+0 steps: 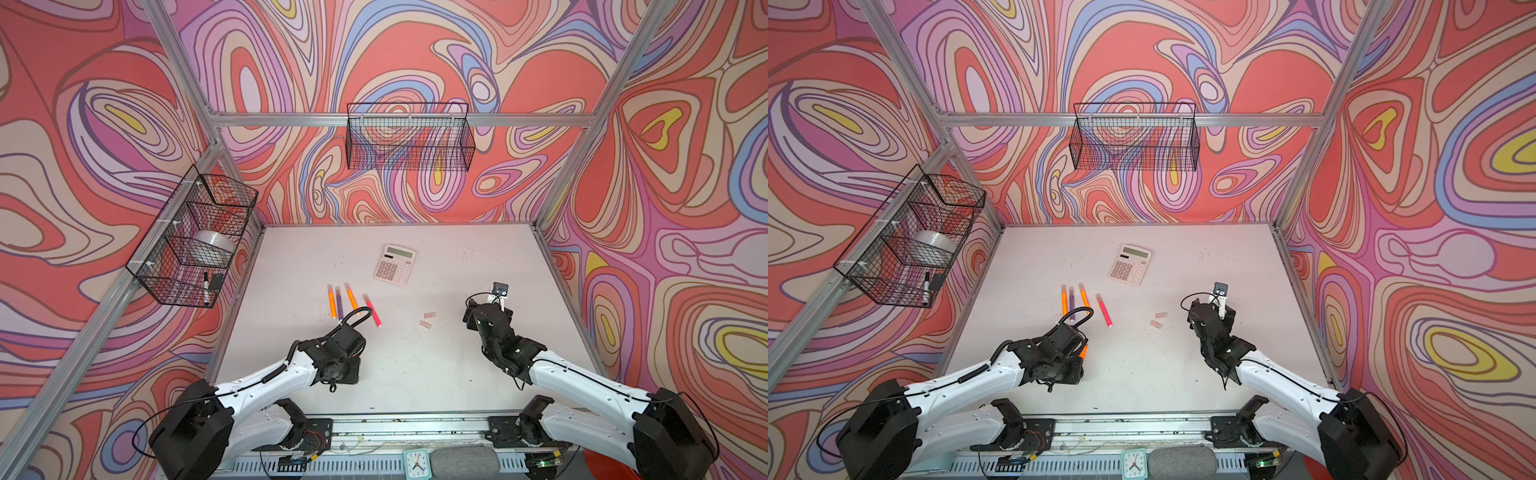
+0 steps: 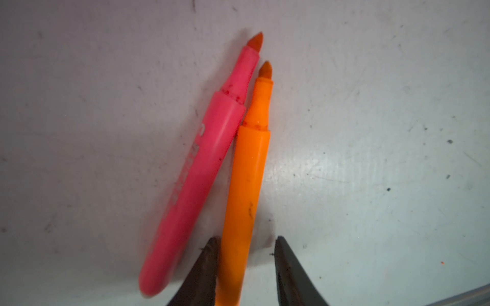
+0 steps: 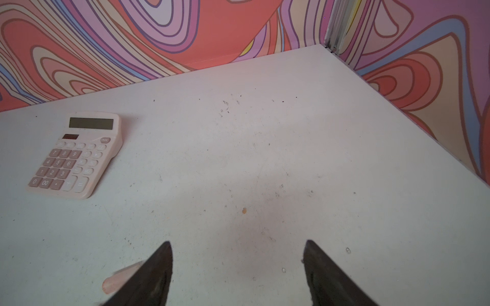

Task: Insert the pens into the pen caps
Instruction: 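Grasp the uncapped orange marker with the left gripper and lift it upright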

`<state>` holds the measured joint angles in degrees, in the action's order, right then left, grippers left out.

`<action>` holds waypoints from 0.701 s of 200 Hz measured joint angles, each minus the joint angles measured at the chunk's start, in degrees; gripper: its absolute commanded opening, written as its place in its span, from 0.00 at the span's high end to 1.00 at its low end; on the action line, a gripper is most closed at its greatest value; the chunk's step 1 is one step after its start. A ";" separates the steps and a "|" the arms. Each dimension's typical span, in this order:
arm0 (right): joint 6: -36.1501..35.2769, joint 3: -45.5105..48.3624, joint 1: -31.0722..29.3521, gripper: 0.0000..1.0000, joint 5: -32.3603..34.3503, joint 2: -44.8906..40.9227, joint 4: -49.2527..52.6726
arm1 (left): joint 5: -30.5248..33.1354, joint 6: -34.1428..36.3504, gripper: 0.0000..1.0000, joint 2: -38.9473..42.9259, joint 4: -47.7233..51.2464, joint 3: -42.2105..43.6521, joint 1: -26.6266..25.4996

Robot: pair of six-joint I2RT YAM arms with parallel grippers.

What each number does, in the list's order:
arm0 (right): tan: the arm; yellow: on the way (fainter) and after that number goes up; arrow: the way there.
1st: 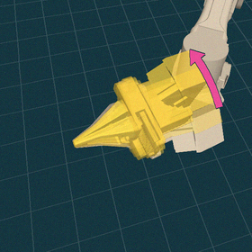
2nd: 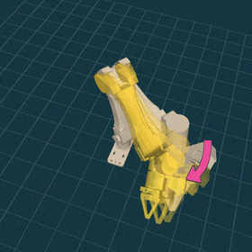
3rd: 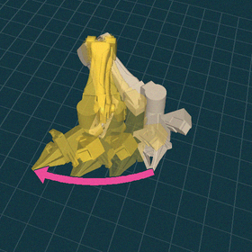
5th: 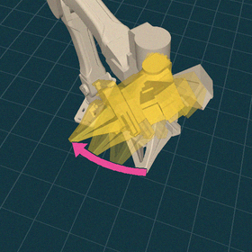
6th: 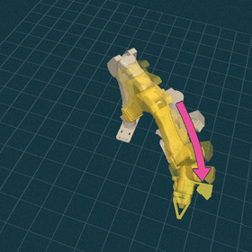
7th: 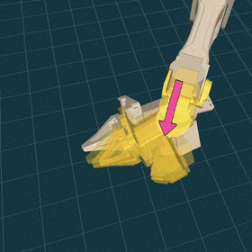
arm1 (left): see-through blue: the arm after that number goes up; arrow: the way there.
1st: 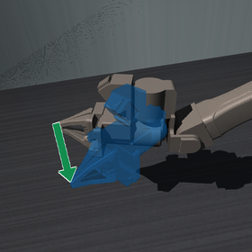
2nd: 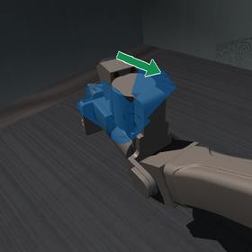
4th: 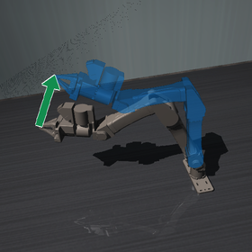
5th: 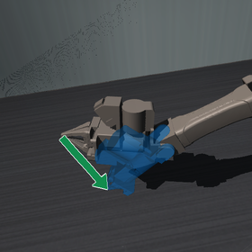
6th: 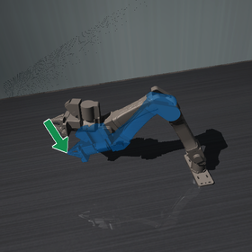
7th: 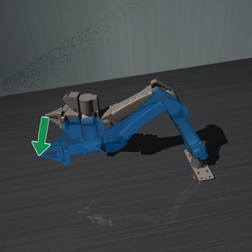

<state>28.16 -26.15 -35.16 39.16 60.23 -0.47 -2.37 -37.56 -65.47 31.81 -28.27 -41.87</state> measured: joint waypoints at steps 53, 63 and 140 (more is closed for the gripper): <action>0.02 0.00 0.00 0.20 -0.37 0.00 0.02 | 1.64 -0.15 0.81 -4.87 -0.04 -2.99 -3.41; 0.02 0.00 0.00 0.20 -0.48 0.00 0.00 | 2.16 -0.13 0.84 -5.92 -0.04 -3.69 -3.78; 0.02 0.00 0.00 0.20 -0.68 -0.02 0.00 | 3.45 0.09 0.88 -9.99 -0.07 -7.89 -5.25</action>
<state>28.18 -26.15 -35.16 38.48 60.20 -0.47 1.08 -37.47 -75.46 31.75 -36.16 -47.11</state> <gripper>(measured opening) 0.799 0.168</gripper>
